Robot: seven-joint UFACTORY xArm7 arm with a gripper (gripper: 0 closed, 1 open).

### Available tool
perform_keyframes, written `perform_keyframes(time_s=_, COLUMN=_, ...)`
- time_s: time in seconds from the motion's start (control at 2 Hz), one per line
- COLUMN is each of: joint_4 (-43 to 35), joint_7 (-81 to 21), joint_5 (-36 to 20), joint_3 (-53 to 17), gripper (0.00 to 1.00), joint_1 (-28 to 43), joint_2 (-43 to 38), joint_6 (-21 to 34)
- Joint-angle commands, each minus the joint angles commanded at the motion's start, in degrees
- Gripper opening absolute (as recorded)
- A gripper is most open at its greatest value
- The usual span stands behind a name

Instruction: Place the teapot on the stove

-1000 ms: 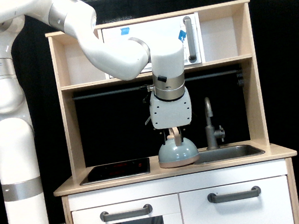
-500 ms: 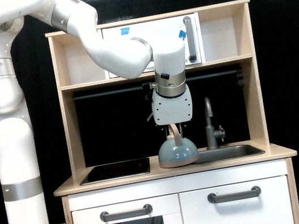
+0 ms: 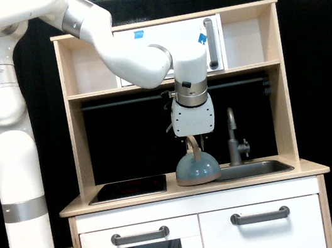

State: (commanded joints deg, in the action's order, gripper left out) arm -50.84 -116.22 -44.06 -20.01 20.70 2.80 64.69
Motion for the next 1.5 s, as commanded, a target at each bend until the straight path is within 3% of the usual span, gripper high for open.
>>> perform_keyframes(time_s=0.5, joint_4=-0.59, joint_7=1.35, joint_5=-2.14, joint_3=2.81, gripper=1.0, joint_1=0.97, joint_2=-1.59, joint_6=-2.53)
perform_keyframes(time_s=1.0, joint_4=-0.26, joint_7=1.91, joint_5=-3.03, joint_3=4.39, gripper=0.0, joint_1=1.16, joint_2=-1.85, joint_6=-3.9)
perform_keyframes(time_s=1.5, joint_4=0.74, joint_7=2.06, joint_5=-2.76, joint_3=4.74, gripper=0.0, joint_1=0.82, joint_2=-0.8, joint_6=-4.02)
